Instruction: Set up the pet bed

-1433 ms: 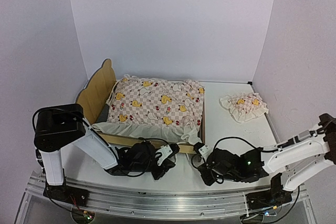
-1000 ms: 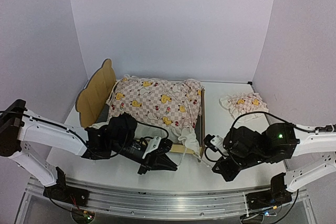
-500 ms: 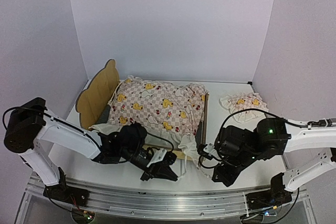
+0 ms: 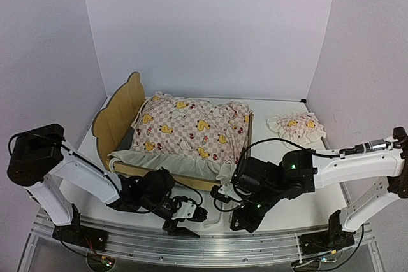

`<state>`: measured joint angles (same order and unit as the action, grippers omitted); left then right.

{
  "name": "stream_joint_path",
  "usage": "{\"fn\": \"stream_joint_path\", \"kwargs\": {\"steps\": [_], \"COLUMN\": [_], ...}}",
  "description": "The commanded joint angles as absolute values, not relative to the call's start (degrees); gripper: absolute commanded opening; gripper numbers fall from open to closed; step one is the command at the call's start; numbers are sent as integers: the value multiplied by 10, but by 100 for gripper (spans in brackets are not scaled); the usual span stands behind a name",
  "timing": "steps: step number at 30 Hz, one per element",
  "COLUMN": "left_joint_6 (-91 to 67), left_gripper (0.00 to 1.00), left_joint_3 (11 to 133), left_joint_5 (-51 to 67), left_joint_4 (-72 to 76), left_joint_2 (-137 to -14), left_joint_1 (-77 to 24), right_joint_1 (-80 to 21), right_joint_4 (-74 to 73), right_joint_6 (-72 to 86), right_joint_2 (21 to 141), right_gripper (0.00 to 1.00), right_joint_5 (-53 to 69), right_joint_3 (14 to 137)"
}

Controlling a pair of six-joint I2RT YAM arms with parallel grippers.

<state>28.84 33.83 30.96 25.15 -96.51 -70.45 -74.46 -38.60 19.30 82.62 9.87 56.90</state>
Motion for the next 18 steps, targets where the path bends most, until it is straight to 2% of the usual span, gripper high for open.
{"fn": "stream_joint_path", "kwargs": {"steps": [1,5,11,18], "left_joint_6": [321,315,324,290], "left_gripper": [63,63,61,50], "left_joint_3": [288,277,301,325], "left_joint_5": [240,259,268,245], "left_joint_4": [355,447,519,561], "left_joint_2": [-867,-879,-954,-973], "left_joint_1": [-703,-704,-704,-704], "right_joint_1": [-748,-746,-741,-723], "right_joint_4": [-272,-185,-151,-151], "right_joint_6": [224,261,271,279], "right_joint_2": [832,832,834,826], "right_gripper": [0,0,0,0], "right_joint_5": [107,75,35,28], "right_joint_3": [578,553,547,537]}}
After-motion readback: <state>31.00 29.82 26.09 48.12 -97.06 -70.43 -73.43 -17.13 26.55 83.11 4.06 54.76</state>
